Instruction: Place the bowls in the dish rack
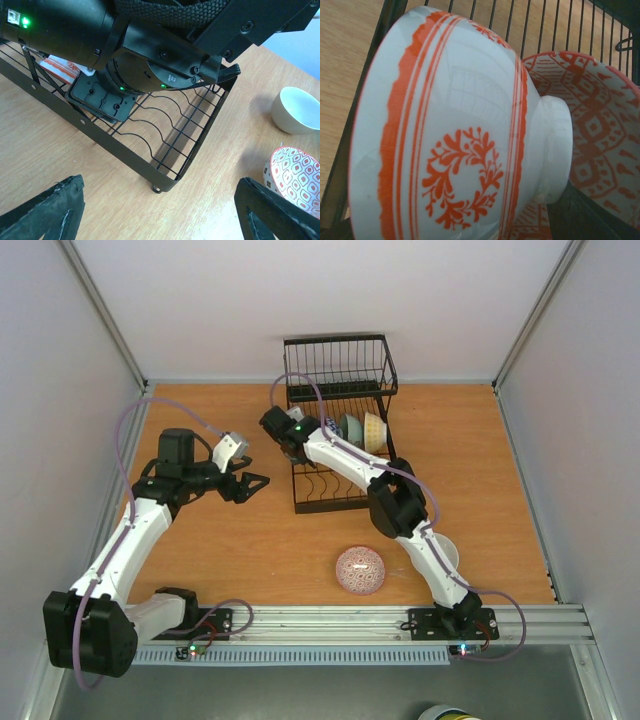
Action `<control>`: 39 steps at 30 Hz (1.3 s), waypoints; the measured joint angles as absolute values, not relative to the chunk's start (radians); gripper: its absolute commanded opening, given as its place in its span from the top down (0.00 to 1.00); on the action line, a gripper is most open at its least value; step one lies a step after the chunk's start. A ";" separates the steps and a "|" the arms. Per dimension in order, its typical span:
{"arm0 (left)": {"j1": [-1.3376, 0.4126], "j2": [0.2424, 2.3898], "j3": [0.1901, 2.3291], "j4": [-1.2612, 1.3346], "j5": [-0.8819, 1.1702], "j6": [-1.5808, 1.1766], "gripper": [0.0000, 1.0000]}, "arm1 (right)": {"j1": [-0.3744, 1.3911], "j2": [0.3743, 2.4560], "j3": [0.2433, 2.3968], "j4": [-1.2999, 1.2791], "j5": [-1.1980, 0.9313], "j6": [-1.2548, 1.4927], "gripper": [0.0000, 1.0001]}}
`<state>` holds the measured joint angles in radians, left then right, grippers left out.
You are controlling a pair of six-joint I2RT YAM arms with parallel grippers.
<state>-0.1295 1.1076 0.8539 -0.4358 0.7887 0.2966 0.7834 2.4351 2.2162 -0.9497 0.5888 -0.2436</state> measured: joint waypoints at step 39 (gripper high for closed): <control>-0.130 1.117 0.854 -0.436 0.796 0.300 0.19 | 0.851 1.749 1.484 -0.622 0.583 -0.199 0.01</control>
<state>-0.1295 1.1168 0.8539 -0.4358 0.7959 0.2996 0.8513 1.7489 1.4837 -0.6220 0.5827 -0.1986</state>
